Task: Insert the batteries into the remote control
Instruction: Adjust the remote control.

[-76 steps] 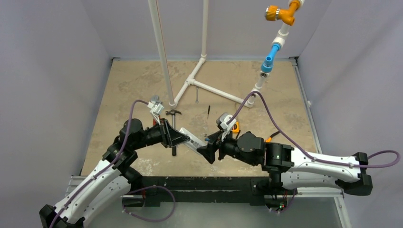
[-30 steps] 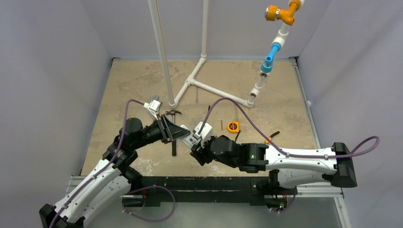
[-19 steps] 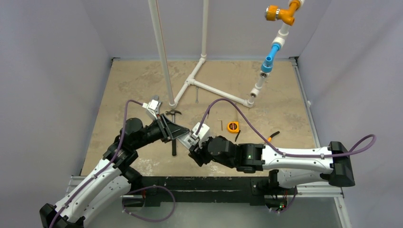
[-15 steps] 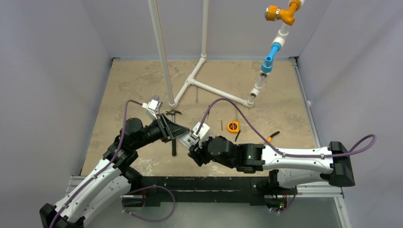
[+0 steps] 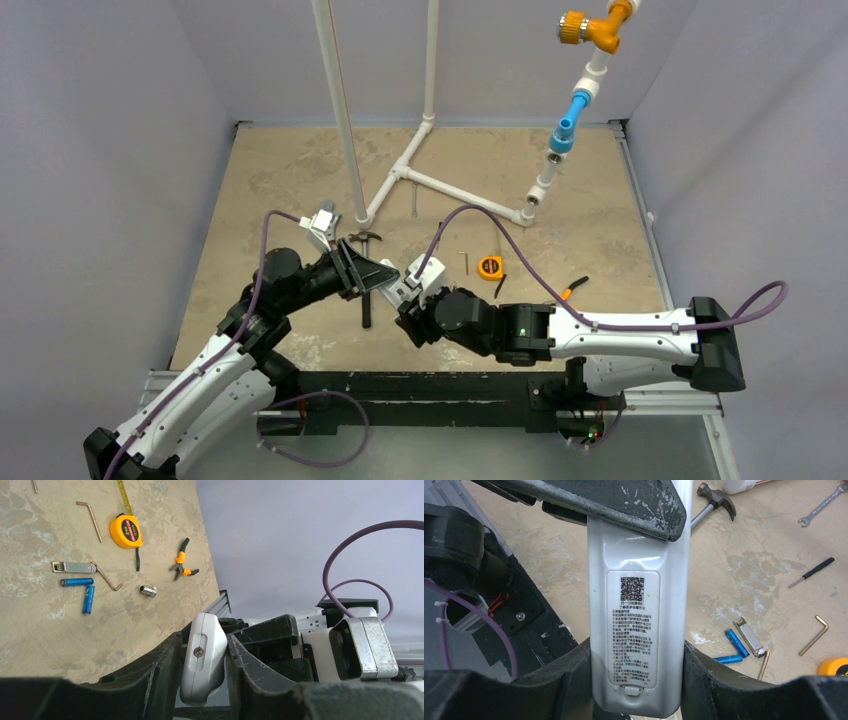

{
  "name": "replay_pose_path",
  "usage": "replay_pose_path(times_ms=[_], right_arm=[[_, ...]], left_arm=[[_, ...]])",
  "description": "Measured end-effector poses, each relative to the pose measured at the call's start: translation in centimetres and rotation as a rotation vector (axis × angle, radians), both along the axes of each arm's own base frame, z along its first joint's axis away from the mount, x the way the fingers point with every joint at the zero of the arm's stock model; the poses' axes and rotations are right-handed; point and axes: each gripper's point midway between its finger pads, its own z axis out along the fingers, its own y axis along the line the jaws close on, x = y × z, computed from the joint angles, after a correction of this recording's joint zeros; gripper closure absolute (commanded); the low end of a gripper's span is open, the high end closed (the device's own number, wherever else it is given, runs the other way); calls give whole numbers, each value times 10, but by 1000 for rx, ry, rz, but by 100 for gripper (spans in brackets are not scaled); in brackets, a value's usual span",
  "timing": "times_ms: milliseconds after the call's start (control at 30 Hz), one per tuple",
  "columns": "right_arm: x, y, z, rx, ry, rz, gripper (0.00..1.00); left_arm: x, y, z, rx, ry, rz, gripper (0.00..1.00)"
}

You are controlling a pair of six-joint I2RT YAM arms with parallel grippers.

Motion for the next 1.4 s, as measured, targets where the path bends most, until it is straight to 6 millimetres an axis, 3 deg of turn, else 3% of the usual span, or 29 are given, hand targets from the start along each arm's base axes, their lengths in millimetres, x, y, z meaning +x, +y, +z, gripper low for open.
replay_pose_path(times_ms=[167, 1033, 1400], right_arm=[[0, 0, -1, 4, 8, -11, 100], [1, 2, -1, 17, 17, -23, 100], [2, 3, -1, 24, 21, -35, 100]], left_arm=[[0, 0, 0, 0, 0, 0, 69], [-4, -3, -1, 4, -1, -34, 67], [-4, -4, -2, 15, -22, -48, 98]])
